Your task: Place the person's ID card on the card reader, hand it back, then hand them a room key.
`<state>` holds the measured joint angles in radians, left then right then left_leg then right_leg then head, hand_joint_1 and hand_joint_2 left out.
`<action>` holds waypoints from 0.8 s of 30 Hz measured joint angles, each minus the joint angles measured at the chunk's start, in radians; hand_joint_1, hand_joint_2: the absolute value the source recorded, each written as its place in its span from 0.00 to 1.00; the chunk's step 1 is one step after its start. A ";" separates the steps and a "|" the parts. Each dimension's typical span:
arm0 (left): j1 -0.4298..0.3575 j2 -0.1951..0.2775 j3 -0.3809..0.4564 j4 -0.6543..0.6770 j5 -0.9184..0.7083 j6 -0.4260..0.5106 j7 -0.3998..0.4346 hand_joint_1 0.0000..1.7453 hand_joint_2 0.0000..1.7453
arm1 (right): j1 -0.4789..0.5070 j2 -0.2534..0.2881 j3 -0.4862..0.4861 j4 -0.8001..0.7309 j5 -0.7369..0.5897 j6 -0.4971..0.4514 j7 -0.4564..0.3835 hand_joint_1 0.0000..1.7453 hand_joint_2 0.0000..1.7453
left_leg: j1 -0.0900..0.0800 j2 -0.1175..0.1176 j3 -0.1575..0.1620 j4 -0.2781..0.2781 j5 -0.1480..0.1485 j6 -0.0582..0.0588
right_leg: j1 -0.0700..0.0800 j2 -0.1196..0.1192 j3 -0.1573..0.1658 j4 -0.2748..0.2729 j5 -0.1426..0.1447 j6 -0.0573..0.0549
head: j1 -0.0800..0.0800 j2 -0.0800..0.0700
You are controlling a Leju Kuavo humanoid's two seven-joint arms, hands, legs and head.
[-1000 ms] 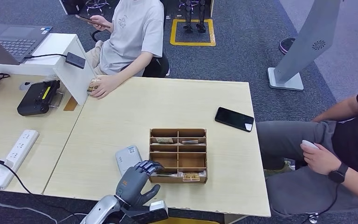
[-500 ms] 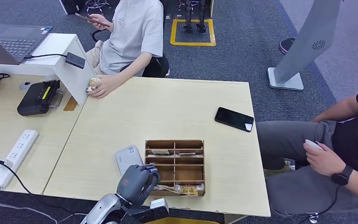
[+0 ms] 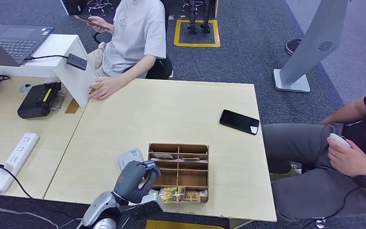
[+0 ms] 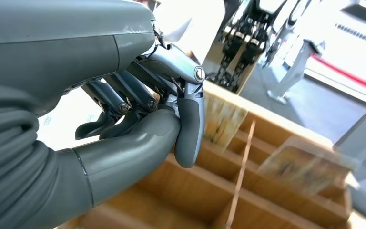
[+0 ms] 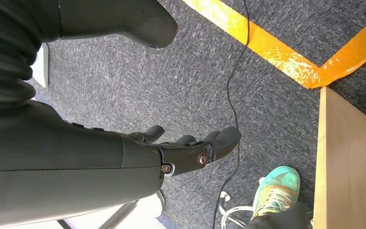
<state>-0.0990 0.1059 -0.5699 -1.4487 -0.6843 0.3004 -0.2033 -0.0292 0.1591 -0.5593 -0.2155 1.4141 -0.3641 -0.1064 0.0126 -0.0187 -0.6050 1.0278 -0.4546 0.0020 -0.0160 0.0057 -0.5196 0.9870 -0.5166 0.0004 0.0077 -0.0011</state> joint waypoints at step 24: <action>0.004 0.050 0.025 -0.154 0.064 0.007 -0.078 0.00 1.00 | 0.003 0.001 0.018 0.000 -0.034 -0.007 -0.010 0.00 1.00 | 0.000 0.000 0.000 0.000 0.000 0.000 | 0.000 0.000 0.000 0.000 0.000 0.000 | 0.000 0.000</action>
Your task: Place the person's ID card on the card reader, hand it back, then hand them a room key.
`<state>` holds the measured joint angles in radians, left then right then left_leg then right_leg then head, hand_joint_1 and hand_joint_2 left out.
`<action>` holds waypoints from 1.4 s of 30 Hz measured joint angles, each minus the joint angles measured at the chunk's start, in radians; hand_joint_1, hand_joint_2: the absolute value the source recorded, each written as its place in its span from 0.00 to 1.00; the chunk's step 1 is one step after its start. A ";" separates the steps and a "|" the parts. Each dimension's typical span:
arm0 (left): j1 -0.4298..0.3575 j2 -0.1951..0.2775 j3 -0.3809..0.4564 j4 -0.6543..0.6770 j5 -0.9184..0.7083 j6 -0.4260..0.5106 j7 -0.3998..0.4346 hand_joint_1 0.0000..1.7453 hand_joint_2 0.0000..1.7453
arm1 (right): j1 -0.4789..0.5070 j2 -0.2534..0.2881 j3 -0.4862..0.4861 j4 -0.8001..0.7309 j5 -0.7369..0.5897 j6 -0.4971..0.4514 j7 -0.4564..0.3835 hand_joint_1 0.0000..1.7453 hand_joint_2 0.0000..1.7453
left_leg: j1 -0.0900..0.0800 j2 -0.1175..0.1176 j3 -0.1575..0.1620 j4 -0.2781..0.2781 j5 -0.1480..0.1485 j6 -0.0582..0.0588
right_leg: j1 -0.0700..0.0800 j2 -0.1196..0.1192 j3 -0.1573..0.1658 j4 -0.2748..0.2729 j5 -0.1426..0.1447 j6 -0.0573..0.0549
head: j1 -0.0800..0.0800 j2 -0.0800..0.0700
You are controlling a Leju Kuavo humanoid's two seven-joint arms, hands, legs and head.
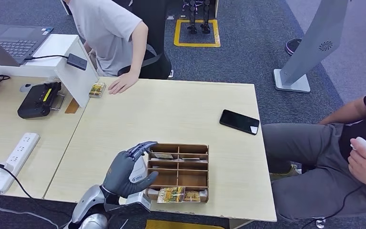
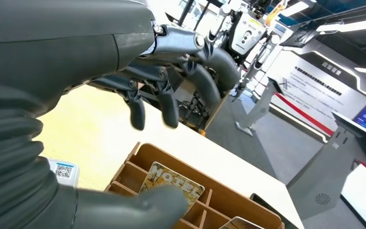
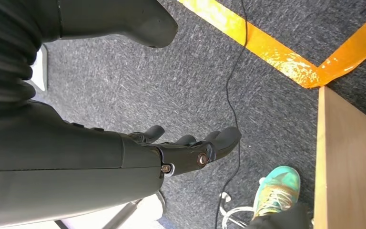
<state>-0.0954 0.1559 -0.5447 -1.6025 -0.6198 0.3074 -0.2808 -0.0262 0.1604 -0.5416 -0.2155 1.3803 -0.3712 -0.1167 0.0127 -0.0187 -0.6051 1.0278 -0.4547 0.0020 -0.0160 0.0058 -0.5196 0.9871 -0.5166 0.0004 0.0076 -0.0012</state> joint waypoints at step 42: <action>0.265 0.179 0.108 -0.165 0.097 -0.221 -0.265 0.00 1.00 | 0.016 -0.013 0.022 0.000 -0.047 -0.005 -0.039 0.00 1.00 | 0.000 0.000 0.000 -0.001 -0.001 -0.001 | 0.000 0.000 -0.002 0.000 -0.002 -0.002 | 0.000 0.000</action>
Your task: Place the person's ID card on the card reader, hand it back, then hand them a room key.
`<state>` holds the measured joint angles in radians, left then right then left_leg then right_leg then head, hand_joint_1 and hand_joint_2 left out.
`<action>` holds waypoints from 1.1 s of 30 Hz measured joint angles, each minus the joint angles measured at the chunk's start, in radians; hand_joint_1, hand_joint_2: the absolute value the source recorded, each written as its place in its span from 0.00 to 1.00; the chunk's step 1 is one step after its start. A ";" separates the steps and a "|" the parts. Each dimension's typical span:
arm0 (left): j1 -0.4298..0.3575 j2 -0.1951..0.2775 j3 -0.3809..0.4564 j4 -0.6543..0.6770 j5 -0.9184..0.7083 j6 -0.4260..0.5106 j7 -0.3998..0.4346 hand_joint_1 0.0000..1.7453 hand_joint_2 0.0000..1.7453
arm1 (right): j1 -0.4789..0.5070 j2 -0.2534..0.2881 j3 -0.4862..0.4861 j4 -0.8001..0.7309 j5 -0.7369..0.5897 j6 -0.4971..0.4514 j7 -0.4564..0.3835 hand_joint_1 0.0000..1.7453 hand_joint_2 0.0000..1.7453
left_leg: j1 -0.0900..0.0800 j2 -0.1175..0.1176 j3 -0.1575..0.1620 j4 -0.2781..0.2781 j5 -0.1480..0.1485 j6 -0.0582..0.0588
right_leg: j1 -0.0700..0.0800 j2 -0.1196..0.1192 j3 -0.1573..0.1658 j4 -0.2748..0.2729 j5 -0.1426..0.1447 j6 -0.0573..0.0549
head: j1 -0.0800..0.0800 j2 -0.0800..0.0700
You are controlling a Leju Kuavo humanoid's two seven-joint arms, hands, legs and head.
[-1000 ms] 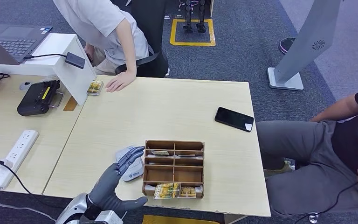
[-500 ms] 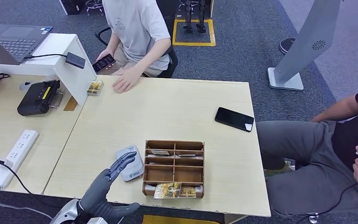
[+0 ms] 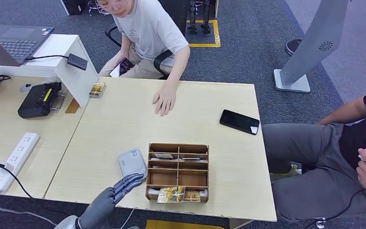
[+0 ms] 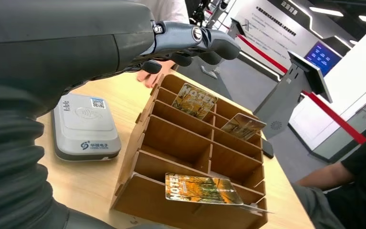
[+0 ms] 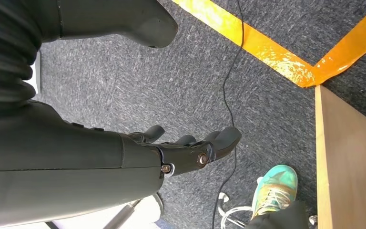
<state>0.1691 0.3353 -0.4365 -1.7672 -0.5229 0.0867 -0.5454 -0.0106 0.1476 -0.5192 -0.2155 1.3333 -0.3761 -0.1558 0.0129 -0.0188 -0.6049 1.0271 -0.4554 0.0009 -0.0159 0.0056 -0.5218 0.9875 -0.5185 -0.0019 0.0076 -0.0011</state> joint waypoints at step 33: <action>-0.063 -0.032 -0.179 0.130 -0.234 0.208 0.141 0.00 1.00 | 0.001 0.000 0.026 -0.006 -0.004 0.006 0.018 0.00 1.00 | 0.000 0.000 0.000 0.000 0.000 0.000 | 0.000 0.000 0.000 0.000 0.000 0.000 | 0.000 0.000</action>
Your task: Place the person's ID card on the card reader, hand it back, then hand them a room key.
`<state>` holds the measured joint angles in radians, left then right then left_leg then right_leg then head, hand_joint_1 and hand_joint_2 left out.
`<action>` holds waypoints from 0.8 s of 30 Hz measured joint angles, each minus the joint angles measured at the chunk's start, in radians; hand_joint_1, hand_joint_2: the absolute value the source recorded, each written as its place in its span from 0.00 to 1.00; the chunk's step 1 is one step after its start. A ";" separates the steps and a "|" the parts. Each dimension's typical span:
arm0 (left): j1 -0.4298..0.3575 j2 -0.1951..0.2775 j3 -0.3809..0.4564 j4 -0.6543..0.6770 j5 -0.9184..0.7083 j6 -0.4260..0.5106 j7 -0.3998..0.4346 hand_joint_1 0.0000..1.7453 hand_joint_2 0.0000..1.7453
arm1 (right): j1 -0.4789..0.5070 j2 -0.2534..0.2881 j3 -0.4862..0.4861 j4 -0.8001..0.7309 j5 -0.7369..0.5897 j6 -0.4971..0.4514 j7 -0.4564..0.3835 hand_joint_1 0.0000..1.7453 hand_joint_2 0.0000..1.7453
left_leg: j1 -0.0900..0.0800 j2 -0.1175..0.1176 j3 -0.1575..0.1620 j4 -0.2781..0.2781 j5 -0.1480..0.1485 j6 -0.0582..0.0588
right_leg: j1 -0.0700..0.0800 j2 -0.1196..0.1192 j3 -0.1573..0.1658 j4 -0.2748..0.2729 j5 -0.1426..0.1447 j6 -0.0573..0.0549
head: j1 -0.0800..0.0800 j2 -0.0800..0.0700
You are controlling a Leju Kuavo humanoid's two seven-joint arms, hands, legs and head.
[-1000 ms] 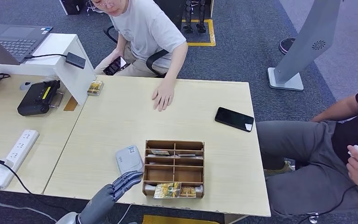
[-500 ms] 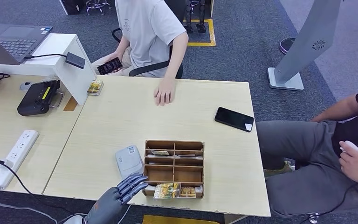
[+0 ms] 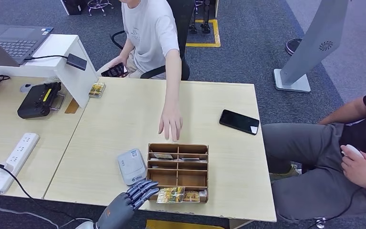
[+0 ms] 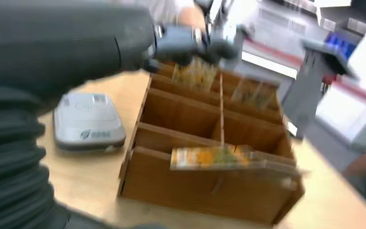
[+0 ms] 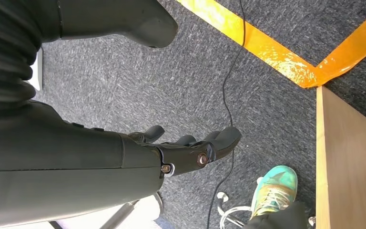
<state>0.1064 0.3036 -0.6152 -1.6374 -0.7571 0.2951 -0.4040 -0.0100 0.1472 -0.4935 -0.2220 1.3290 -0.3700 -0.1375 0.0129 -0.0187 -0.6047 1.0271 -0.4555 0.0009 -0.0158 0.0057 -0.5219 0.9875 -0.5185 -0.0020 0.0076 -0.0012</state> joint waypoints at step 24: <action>-0.024 -0.046 -0.028 0.111 0.013 0.020 0.044 0.00 1.00 | 0.000 0.000 0.023 0.000 -0.009 0.011 0.005 0.00 1.00 | 0.000 0.000 0.000 0.000 0.000 0.000 | 0.000 0.000 0.001 0.000 0.000 0.000 | 0.000 0.000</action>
<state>0.0826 0.2573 -0.6437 -1.5263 -0.7437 0.3155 -0.3601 -0.0103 0.1472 -0.4704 -0.2220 1.3199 -0.3586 -0.1328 0.0128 -0.0187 -0.6048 1.0272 -0.4554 0.0009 -0.0159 0.0058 -0.5208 0.9875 -0.5185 -0.0020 0.0080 -0.0013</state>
